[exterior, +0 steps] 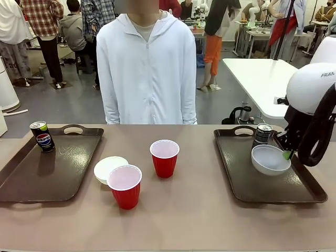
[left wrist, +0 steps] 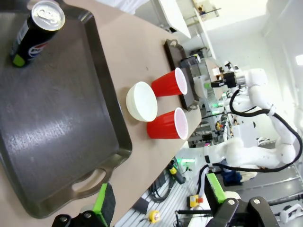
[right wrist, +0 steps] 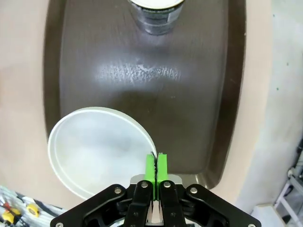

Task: Prepare tableware on both trays.
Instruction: Pick up a Picnic Bowl from the table and place it on a Handle tray.

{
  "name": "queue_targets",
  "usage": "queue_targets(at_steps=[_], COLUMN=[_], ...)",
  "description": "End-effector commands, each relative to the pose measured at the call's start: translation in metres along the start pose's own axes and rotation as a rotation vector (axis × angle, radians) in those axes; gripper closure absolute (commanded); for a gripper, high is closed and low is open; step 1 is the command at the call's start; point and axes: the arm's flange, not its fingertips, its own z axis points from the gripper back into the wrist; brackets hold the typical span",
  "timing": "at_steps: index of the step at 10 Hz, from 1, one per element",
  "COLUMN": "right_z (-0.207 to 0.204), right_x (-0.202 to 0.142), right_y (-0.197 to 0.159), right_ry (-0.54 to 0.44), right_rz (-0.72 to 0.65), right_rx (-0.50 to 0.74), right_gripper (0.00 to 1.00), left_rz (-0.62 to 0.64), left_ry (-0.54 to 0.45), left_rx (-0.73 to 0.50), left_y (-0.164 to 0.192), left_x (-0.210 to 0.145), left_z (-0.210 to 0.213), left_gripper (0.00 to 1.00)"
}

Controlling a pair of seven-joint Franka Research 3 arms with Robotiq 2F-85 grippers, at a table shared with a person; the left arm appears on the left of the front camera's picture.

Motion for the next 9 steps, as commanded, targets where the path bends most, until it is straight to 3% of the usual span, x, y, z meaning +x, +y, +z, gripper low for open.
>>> queue_targets(at_steps=[1, 5, 6, 7, 8, 9], right_z=[-0.014, -0.042, -0.044, -0.044, -0.042, -0.034], right_x=[0.009, 0.014, 0.014, 0.013, 0.012, 0.011], right_y=[-0.005, -0.018, -0.019, -0.02, -0.02, -0.018], right_ry=[-0.012, 0.003, 0.019, 0.024, 0.03, 0.026], right_rz=[-0.029, -0.042, -0.042, -0.045, -0.045, -0.046], right_rx=[0.008, -0.011, -0.019, -0.023, -0.031, -0.012], right_gripper=[0.98, 0.98, 0.56, 0.39, 0.0, 0.0], left_rz=[0.002, 0.002, 0.002, 0.002, 0.002, 0.002], left_ry=[-0.008, -0.008, -0.008, -0.008, -0.008, -0.008], left_rx=[-0.013, -0.013, -0.013, -0.013, -0.013, -0.013], left_y=[-0.003, -0.003, -0.003, -0.003, -0.003, -0.003], left_x=[0.0, 0.0, 0.0, 0.0, 0.0, 0.0], left_z=[0.001, 0.001, 0.001, 0.001, 0.001, 0.001], left_gripper=[0.0, 0.0, 0.0, 0.0, 0.0, 0.0])
